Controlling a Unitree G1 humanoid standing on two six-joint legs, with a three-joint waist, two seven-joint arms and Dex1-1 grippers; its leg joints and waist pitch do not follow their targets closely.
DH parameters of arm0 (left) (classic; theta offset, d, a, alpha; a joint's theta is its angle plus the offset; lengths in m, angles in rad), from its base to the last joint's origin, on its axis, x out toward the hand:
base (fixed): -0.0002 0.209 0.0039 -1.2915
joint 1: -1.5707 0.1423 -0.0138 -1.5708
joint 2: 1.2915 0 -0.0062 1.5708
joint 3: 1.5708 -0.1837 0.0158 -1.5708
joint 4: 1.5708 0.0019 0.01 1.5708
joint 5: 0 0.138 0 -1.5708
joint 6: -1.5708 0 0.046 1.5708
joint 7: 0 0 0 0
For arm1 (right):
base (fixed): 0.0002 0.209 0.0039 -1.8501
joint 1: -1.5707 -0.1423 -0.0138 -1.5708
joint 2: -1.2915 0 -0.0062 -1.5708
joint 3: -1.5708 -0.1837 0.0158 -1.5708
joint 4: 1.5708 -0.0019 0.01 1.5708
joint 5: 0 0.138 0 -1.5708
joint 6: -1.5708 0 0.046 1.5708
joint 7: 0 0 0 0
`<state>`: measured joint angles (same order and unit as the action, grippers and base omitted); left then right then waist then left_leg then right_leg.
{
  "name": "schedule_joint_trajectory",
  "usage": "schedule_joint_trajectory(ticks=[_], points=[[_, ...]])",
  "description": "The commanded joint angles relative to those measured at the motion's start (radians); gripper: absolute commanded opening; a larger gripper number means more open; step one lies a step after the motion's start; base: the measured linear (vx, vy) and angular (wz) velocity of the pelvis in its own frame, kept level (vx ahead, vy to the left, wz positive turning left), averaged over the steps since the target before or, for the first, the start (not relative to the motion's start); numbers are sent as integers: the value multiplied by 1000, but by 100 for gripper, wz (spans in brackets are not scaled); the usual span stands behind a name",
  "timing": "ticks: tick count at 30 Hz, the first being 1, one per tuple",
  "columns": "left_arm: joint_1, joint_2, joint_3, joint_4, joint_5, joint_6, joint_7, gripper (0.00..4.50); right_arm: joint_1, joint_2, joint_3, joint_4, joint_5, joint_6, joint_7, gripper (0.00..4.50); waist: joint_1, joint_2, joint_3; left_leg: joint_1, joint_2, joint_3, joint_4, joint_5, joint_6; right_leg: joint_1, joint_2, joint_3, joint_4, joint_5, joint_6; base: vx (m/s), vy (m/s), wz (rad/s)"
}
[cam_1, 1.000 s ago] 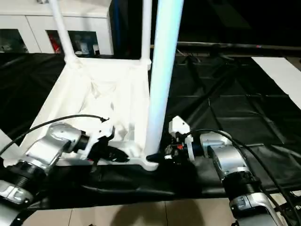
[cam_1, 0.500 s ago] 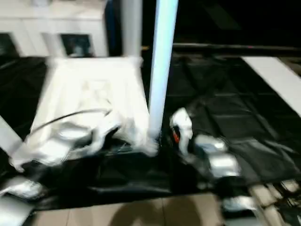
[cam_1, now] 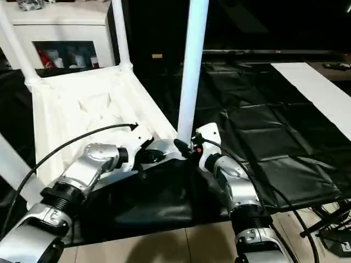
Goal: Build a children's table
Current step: Rotate leg to tighten
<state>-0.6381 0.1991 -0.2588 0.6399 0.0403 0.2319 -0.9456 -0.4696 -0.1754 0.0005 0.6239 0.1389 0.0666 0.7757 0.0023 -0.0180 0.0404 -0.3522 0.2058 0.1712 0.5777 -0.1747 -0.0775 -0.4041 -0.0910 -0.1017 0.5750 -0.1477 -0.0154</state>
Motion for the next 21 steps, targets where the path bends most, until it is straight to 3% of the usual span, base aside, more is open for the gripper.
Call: schedule_joint_trajectory(ticks=[1,6,8,11,18,19,21], points=[[-14,-20,-58,-64,-27,-42,-71,0,11,30,160,-29,6,33,200,315,11,0,-55,-4,19,-6,-69,-350,64,45,-50,42,-87,-444,-147,0,0,0],[26,63,-78,-133,-53,-54,-225,0,4,-71,160,-56,40,61,357,315,24,5,-58,-7,25,-2,-69,-272,75,53,-53,47,-72,-337,-199,0,0,0],[54,125,-93,-182,-67,-43,-321,0,5,-144,174,-86,58,91,476,315,41,8,-61,-3,29,-1,-69,-250,78,58,-50,47,-62,-282,-219,0,0,0],[65,166,-98,-190,-62,-50,-369,0,9,-191,186,-103,50,98,546,315,55,12,-59,2,32,6,-68,-240,76,53,-46,47,-56,-234,-239,0,0,0],[75,218,-97,-206,-65,-50,-413,0,13,-211,199,-129,69,122,606,270,67,9,-56,5,30,4,-72,-281,38,52,-50,49,-63,-325,-204,0,0,0],[77,221,-96,-210,-66,-47,-415,0,16,-211,205,-138,76,132,614,246,67,8,-57,5,30,4,-72,-278,38,52,-50,50,-62,-322,-202,0,0,0],[80,225,-94,-215,-67,-46,-420,0,21,-210,212,-152,86,153,629,246,67,7,-57,3,30,4,-72,-261,41,54,-49,50,-60,-303,-205,0,0,0]])
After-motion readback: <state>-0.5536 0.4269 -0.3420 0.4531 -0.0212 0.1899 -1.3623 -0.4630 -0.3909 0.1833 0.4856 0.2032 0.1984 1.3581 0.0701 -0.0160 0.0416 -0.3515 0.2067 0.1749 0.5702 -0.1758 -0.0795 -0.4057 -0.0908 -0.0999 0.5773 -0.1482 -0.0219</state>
